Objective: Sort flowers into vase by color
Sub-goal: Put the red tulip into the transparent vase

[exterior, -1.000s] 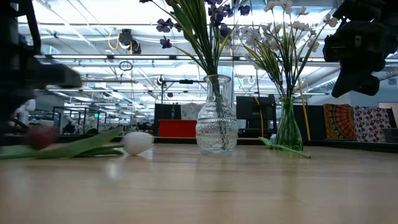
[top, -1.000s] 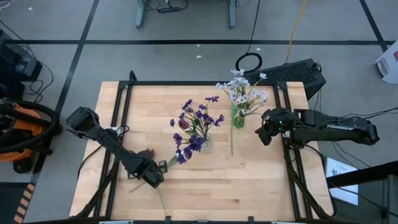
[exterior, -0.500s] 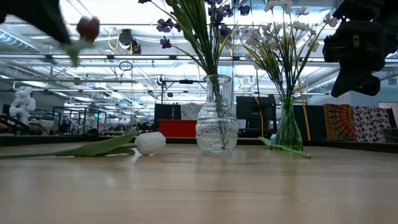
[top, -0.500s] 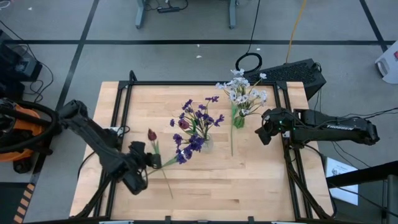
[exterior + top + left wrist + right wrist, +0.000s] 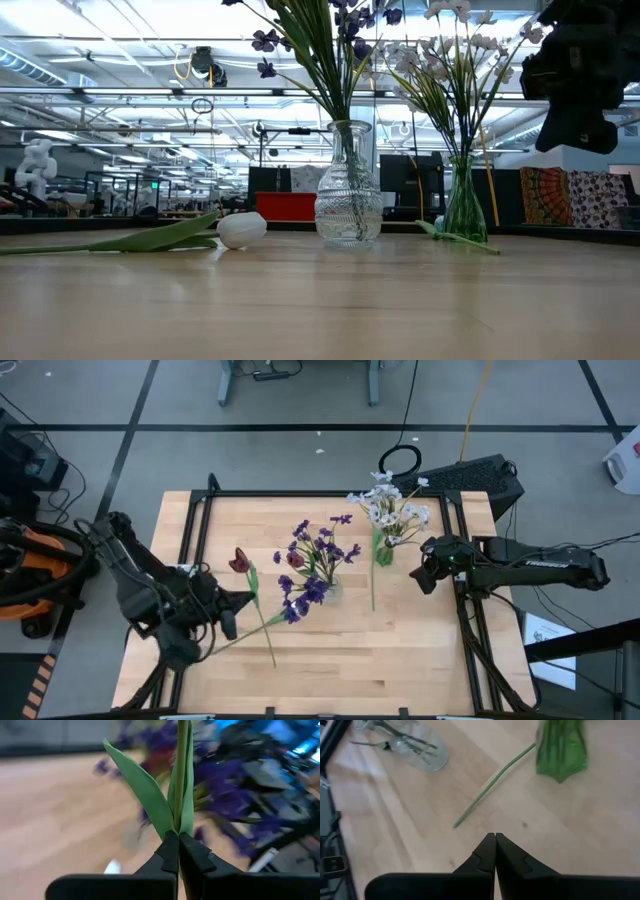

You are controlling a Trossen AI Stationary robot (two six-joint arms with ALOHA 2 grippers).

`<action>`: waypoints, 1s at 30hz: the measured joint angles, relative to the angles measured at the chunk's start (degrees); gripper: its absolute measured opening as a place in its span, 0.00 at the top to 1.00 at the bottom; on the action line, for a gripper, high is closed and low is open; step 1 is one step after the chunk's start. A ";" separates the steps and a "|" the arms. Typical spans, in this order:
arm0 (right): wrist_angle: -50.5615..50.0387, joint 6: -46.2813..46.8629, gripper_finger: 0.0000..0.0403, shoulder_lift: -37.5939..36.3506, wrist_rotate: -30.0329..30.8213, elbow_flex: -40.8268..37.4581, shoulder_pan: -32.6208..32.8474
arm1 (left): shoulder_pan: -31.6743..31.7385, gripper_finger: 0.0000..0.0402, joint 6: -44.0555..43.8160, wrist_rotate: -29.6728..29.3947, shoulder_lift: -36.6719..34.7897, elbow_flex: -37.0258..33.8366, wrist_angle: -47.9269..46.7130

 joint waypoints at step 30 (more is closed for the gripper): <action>-6.02 3.18 1.00 18.09 20.99 38.44 34.94 | 24.01 0.98 72.77 32.80 13.05 8.61 71.21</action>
